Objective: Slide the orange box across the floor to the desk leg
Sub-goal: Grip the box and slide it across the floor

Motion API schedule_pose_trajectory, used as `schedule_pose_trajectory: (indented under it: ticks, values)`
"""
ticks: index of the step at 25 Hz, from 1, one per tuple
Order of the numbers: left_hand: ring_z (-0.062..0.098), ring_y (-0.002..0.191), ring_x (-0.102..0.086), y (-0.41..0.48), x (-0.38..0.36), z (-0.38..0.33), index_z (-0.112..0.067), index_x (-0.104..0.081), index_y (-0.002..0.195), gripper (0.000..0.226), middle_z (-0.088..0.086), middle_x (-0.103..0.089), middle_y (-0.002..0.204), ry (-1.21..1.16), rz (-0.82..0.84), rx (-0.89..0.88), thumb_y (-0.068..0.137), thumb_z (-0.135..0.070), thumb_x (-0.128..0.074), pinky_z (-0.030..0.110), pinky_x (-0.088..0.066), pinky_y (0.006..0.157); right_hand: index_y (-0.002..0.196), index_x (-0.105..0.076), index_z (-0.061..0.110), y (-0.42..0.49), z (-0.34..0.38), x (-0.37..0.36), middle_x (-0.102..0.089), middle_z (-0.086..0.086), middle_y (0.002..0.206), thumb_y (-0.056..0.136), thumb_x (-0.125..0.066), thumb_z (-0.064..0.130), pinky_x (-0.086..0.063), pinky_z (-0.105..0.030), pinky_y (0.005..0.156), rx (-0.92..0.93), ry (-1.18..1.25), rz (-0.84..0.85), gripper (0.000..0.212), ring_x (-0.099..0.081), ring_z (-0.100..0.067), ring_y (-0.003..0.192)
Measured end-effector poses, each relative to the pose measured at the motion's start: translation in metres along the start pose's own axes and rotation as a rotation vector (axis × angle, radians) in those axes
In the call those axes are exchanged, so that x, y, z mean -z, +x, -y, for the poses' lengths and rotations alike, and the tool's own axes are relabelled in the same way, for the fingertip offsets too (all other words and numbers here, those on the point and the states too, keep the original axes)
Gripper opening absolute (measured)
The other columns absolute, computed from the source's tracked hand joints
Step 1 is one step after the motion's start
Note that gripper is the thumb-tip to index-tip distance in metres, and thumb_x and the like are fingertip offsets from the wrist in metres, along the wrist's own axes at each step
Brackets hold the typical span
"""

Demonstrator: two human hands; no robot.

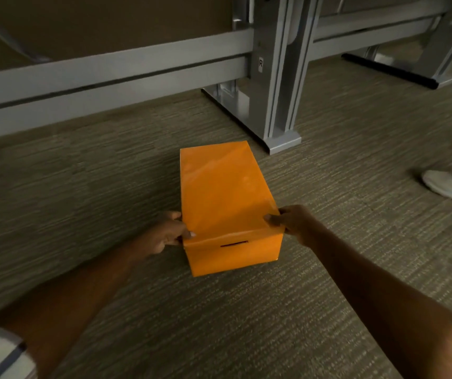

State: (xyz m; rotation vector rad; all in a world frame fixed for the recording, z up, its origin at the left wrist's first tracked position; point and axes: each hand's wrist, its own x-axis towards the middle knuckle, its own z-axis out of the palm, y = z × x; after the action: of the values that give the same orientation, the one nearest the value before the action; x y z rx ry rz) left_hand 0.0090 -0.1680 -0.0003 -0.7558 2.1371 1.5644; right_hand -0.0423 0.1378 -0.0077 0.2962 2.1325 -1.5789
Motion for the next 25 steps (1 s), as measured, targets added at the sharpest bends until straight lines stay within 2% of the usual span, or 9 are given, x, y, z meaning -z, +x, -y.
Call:
schedule_pose_trajectory:
  ticks: [2,5,10,12,15,18,21,23,25]
  values:
    - [0.034,0.136,-0.048,-0.015,0.024,0.003,-0.012,-0.026,0.158,0.095,0.014,-0.049,0.151,-0.013,0.006,0.007,0.078,0.005,-0.075,0.048,-0.047,0.106,0.123,-0.062,-0.007,-0.006,0.012,-0.016,-0.066,-0.016,0.11,0.084,-0.074,0.012,-0.05,-0.045,0.093,0.034,0.009,0.055,0.045,-0.062,-0.025,0.09]
    - [0.033,0.13,-0.054,-0.046,0.068,0.021,-0.01,-0.029,0.155,0.091,0.014,-0.053,0.146,-0.044,-0.025,0.027,0.078,0.007,-0.075,0.043,-0.053,0.09,0.124,-0.06,-0.008,-0.014,0.032,-0.053,-0.066,-0.021,0.118,0.082,-0.077,0.011,-0.052,-0.044,0.093,0.05,-0.02,0.132,0.05,-0.063,-0.027,0.094]
    - [0.03,0.103,-0.067,-0.099,0.145,0.079,-0.009,-0.052,0.137,0.063,0.011,-0.066,0.128,-0.124,-0.069,0.003,0.081,0.012,-0.07,0.049,-0.06,0.086,0.122,-0.065,-0.004,-0.03,0.055,-0.141,-0.068,-0.021,0.121,0.079,-0.08,0.012,-0.052,-0.049,0.097,0.078,-0.053,0.252,0.049,-0.065,-0.031,0.1]
    - [0.024,0.09,-0.067,-0.121,0.166,0.105,-0.009,-0.05,0.139,0.064,0.009,-0.066,0.118,-0.145,-0.118,-0.003,0.082,0.015,-0.066,0.034,-0.063,0.068,0.124,-0.064,-0.003,-0.033,0.055,-0.18,-0.068,-0.021,0.123,0.08,-0.078,0.008,-0.052,-0.049,0.097,0.105,-0.053,0.304,0.048,-0.066,-0.03,0.101]
    - [0.025,0.103,-0.062,-0.145,0.195,0.149,-0.007,-0.042,0.148,0.078,0.012,-0.057,0.135,-0.13,-0.194,0.006,0.079,0.017,-0.07,0.023,-0.061,0.059,0.125,-0.065,0.0,-0.042,0.044,-0.239,-0.069,-0.02,0.122,0.082,-0.075,0.006,-0.052,-0.044,0.09,0.14,-0.057,0.369,0.044,-0.066,-0.029,0.102]
    - [0.023,0.103,-0.06,-0.155,0.215,0.195,-0.004,-0.035,0.151,0.083,0.013,-0.051,0.139,-0.133,-0.268,0.029,0.079,0.022,-0.066,0.023,-0.059,0.054,0.128,-0.063,0.001,-0.052,0.018,-0.288,-0.066,-0.017,0.126,0.086,-0.071,0.005,-0.05,-0.051,0.099,0.079,-0.021,0.42,0.043,-0.063,-0.035,0.115]
    - [0.029,0.105,-0.059,-0.153,0.207,0.237,-0.007,-0.032,0.153,0.079,0.021,-0.047,0.149,-0.174,-0.345,0.063,0.084,0.021,-0.058,0.041,-0.055,0.07,0.131,-0.059,0.0,-0.057,-0.023,-0.317,-0.064,-0.021,0.128,0.093,-0.064,0.007,-0.047,-0.059,0.101,0.059,-0.032,0.446,0.038,-0.06,-0.042,0.118]
    - [0.032,0.126,-0.053,-0.152,0.195,0.257,-0.017,-0.025,0.158,0.08,0.016,-0.042,0.156,-0.147,-0.371,0.059,0.089,-0.002,-0.062,0.049,-0.051,0.095,0.13,-0.06,0.005,-0.058,-0.044,-0.327,-0.065,-0.02,0.127,0.094,-0.063,0.016,-0.049,-0.062,0.097,0.108,-0.045,0.42,0.037,-0.063,-0.041,0.113]
    - [0.031,0.141,-0.043,-0.153,0.186,0.26,-0.029,-0.012,0.161,0.098,0.005,-0.033,0.163,-0.176,-0.363,0.076,0.085,-0.033,-0.073,0.051,-0.043,0.11,0.134,-0.058,0.01,-0.054,-0.05,-0.331,-0.065,-0.015,0.129,0.094,-0.064,0.024,-0.05,-0.059,0.097,0.101,-0.041,0.416,0.043,-0.063,-0.036,0.112]
